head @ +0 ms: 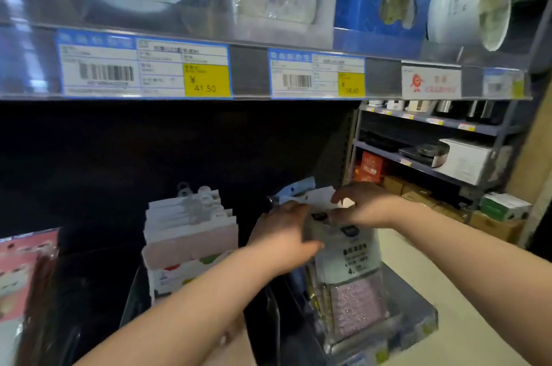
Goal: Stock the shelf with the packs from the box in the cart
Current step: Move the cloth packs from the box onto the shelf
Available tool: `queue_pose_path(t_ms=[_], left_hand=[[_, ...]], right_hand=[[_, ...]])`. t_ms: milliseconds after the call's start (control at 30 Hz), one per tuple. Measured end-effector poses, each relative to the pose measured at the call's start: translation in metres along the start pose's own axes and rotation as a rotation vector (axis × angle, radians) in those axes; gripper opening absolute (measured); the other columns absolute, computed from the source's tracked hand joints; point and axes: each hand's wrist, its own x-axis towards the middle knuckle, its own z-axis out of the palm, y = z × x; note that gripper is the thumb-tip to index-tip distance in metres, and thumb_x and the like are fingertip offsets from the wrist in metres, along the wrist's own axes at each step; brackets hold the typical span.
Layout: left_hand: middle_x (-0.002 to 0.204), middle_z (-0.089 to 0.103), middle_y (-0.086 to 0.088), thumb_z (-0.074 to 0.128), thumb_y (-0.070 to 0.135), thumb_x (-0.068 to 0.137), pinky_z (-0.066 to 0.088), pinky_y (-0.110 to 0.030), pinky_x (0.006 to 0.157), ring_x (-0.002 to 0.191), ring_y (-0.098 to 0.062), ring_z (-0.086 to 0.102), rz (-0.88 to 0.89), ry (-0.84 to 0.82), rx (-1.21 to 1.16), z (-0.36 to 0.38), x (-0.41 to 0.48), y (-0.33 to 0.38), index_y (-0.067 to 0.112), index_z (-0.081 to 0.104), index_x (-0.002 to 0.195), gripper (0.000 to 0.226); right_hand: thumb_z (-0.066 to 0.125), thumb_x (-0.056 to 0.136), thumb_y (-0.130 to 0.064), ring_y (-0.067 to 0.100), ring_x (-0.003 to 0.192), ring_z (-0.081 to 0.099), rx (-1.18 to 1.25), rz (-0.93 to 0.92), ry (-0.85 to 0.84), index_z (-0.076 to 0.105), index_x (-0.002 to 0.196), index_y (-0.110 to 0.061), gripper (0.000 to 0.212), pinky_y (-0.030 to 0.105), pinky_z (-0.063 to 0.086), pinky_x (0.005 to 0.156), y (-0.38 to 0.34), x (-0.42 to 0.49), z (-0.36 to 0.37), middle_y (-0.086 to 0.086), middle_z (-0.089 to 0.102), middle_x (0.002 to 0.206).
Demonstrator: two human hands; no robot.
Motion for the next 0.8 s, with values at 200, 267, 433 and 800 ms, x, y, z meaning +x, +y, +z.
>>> queue_pose_path(t_ms=[200, 267, 433, 800], left_hand=[[0.153, 0.032, 0.001, 0.065, 0.049, 0.081, 0.030, -0.036, 0.112, 0.139, -0.021, 0.032, -0.081, -0.012, 0.104, 0.025, 0.033, 0.017, 0.028, 0.031, 0.146, 0.076], [0.151, 0.036, 0.003, 0.066, 0.053, 0.078, 0.033, -0.035, 0.110, 0.136, -0.020, 0.036, -0.125, -0.019, 0.123, 0.031, 0.046, 0.029, 0.030, 0.033, 0.145, 0.078], [0.123, 0.062, 0.004, 0.060, 0.057, 0.081, 0.038, -0.024, 0.074, 0.109, -0.018, 0.058, -0.277, -0.119, 0.248, 0.051, 0.066, 0.055, 0.033, 0.055, 0.124, 0.050], [0.114, 0.059, -0.004, 0.057, 0.049, 0.087, 0.027, -0.030, 0.080, 0.107, -0.024, 0.052, -0.426, -0.173, 0.422, 0.050, 0.068, 0.078, 0.023, 0.054, 0.099, 0.029]], right_hand=[[0.068, 0.084, -0.035, 0.017, 0.127, 0.044, -0.105, -0.133, -0.251, 0.044, 0.137, -0.028, 0.059, 0.026, 0.040, 0.098, 0.057, 0.031, -0.004, -0.005, 0.045, 0.138], [0.066, 0.085, -0.032, 0.014, 0.114, 0.049, -0.139, -0.285, -0.212, 0.052, 0.129, -0.027, 0.046, 0.026, 0.043, 0.089, 0.065, 0.044, -0.005, -0.005, 0.052, 0.125], [0.049, 0.093, -0.048, 0.013, 0.093, 0.060, 0.085, -0.513, -0.290, 0.066, 0.102, -0.024, 0.030, 0.030, 0.049, 0.082, 0.082, 0.071, -0.005, -0.006, 0.064, 0.100], [0.058, 0.091, -0.037, 0.018, 0.123, 0.051, 0.052, -0.534, -0.242, 0.047, 0.138, -0.018, 0.052, 0.029, 0.044, 0.101, 0.085, 0.140, 0.026, 0.001, 0.047, 0.142]])
